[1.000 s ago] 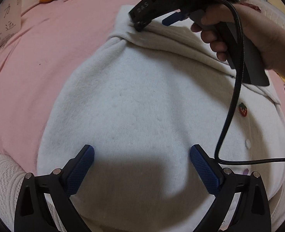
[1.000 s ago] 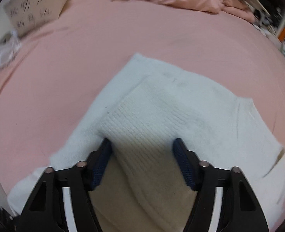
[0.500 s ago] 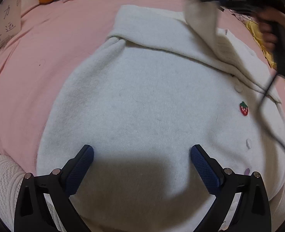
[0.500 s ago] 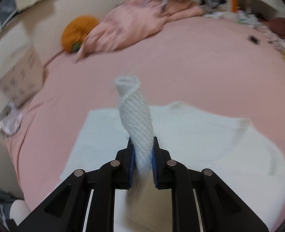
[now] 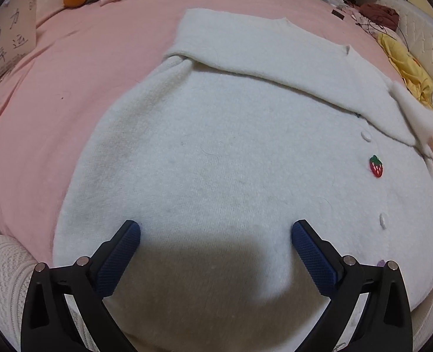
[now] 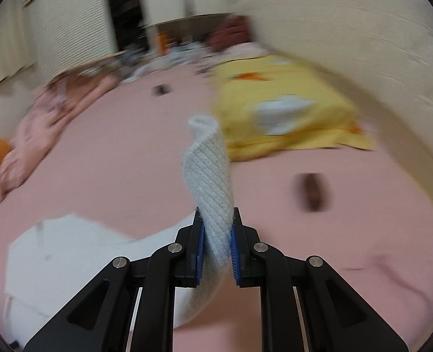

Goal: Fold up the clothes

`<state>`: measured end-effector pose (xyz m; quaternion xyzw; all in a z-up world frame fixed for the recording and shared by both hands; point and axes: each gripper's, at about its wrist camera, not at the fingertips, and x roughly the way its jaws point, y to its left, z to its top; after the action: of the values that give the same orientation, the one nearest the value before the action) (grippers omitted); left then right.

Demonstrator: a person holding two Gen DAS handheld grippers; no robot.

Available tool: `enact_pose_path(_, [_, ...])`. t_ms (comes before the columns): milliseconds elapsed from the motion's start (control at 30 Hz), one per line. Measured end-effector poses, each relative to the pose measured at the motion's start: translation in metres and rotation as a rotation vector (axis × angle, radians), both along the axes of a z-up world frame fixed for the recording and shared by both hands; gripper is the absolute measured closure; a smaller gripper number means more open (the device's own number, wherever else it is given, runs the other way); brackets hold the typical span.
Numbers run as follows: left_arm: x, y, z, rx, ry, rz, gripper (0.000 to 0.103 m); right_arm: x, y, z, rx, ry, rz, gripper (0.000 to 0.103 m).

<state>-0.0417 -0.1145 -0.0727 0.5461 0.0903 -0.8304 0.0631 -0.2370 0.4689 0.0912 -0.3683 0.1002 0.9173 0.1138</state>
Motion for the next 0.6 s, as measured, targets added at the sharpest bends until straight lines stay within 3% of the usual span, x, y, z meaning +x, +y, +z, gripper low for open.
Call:
enact_pose_path(133, [-0.01, -0.011, 0.0, -0.011, 0.001, 0.006, 0.0, 0.024, 0.075, -0.02, 0.001, -0.026, -0.12, 0.087])
enact_pose_path(300, [-0.022, -0.007, -0.001, -0.023, -0.001, 0.021, 0.0, 0.056, 0.152, -0.061, -0.09, -0.043, -0.285, 0.087])
enact_pose_path(500, [-0.065, 0.016, -0.011, -0.052, -0.013, 0.03, 0.0, 0.103, 0.21, -0.099, -0.139, -0.045, -0.486, 0.087])
enact_pose_path(600, [-0.074, 0.019, -0.014, -0.057, -0.015, 0.032, 0.0, 0.113, 0.216, -0.117, -0.139, -0.068, -0.489, 0.086])
